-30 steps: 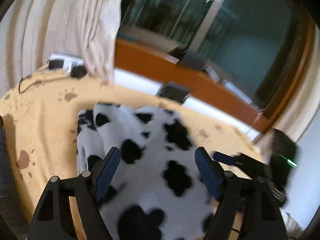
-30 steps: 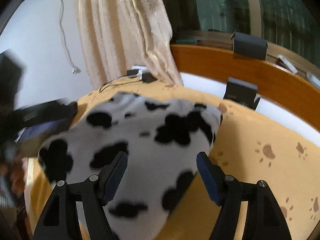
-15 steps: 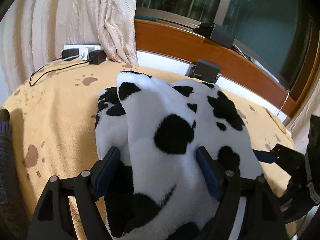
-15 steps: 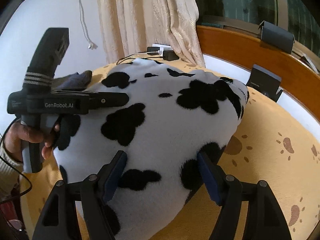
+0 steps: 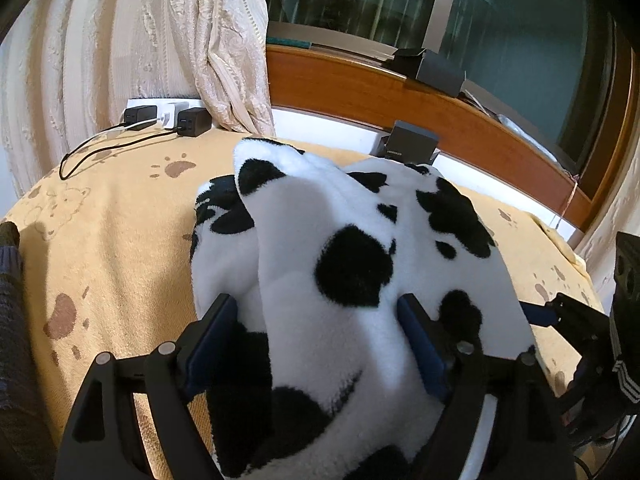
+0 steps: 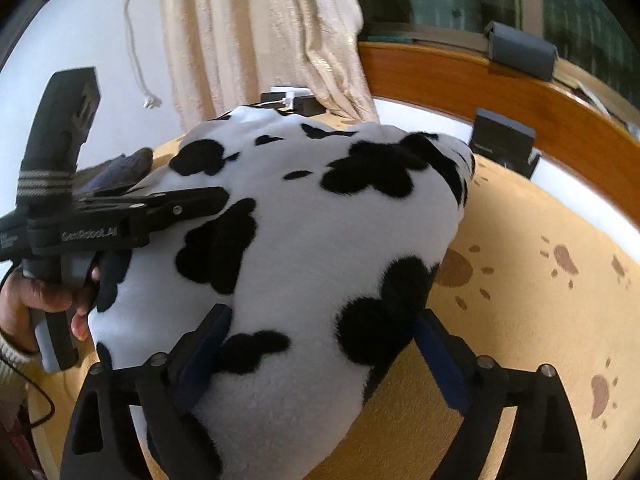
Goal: Fold clothes
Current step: 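Press the folded blanket bundle flat with both grippers open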
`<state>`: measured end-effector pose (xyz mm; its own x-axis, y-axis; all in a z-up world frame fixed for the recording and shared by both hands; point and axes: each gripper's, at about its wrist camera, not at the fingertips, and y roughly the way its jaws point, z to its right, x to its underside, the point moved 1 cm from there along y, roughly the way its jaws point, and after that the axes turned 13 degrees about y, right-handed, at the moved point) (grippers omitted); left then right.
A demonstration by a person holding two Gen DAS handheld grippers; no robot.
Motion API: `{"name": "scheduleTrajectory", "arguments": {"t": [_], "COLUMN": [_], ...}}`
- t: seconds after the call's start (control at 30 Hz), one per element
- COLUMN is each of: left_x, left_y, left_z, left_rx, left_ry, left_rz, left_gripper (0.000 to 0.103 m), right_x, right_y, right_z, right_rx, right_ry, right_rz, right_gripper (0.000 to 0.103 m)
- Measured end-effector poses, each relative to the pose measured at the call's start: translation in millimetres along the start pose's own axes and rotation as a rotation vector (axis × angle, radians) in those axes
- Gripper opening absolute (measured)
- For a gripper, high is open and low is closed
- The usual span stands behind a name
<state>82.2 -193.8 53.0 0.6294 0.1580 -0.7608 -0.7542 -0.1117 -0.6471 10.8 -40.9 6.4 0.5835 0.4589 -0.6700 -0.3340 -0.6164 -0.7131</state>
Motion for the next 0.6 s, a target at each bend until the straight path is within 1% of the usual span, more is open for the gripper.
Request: {"name": "scheduleTrajectory", "arguments": {"t": [0.07,0.2,0.3,0.4,0.43,0.5,0.57,0.6], "left_x": [-0.4,-3.8,-10.1,-16.2,-16.9,-18.3,-15.2,-11.5], "left_y": [0.1,-3.3,-17.4,-37.6,-38.1,-38.9,-30.1,-24.9], "left_z": [0.7,1.6,3.6,11.1,13.3,17.8,15.7,12.1], "left_rx": [-0.004,-0.007,-0.013,-0.048,-0.060,-0.086,-0.112,-0.101], "left_ry": [0.000,-0.013,-0.032,0.005,0.025,0.067,0.084,0.071], "left_rz": [-0.003,-0.020,-0.011,0.030,0.022,0.005,-0.034,-0.049], "left_gripper": [0.085,0.085,0.086,0.088,0.089,0.089,0.089,0.090], "right_x": [0.6,2.2,3.3,4.5,5.1,6.8,10.0,11.9], "right_y": [-1.6,-19.7,-33.3,-46.9,-50.8,-53.1,-43.6,-38.7], "right_z": [0.2,-10.3,-18.2,-26.2,-29.2,-36.8,-42.3,-45.0], "right_rx": [0.001,-0.011,-0.020,-0.034,-0.062,-0.102,-0.114,-0.114], "right_ry": [0.009,-0.038,-0.073,-0.108,-0.116,-0.135,-0.152,-0.164], "right_rz": [0.002,0.070,0.121,0.170,0.178,0.175,0.130,0.110], "right_gripper": [0.094,0.094,0.094,0.094,0.094,0.094,0.094,0.094]}}
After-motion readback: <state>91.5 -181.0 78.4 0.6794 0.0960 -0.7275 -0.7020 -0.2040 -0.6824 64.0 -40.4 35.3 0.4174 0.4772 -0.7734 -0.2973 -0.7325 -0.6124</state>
